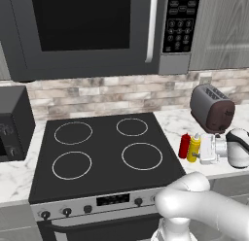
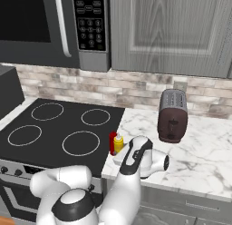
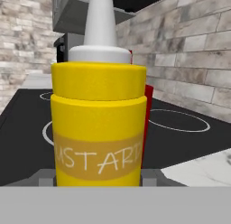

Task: Take 2 condiments from the cabinet and move them on the counter near the stove.Make sure the condiments are lined up with each other, next to each other.

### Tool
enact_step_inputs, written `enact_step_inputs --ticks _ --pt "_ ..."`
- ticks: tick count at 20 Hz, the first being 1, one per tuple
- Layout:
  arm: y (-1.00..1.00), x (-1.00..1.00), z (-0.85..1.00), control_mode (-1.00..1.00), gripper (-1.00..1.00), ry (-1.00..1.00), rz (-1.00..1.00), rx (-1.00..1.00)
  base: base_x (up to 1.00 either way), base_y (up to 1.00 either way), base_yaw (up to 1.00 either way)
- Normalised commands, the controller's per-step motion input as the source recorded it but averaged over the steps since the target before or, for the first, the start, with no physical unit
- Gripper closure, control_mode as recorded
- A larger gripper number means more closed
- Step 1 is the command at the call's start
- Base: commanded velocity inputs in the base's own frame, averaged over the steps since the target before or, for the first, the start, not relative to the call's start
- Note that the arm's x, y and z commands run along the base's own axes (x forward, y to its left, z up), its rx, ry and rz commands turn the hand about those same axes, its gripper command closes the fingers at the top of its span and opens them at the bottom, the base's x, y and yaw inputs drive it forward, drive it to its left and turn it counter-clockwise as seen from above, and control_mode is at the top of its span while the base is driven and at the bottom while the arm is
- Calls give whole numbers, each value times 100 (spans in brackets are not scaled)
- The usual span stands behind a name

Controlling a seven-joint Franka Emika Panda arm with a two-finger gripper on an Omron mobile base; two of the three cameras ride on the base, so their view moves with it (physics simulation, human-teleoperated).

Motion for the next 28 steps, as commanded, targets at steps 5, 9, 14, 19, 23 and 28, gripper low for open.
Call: enact_step_inputs --ticks 5,9,14,19,23,28 --pt "0 0 -11 -100 100 0 0 0 0 0 0" --pt "0 0 -8 -100 100 0 0 0 0 0 0" --pt "0 0 -9 -100 -100 -1 0 0 0 0 0" --pt "1 0 0 -100 -100 -6 1 0 0 0 0" --pt "0 0 0 -100 -100 -11 1 0 0 0 0" --pt "0 -4 0 -100 -100 -9 1 0 0 0 0"
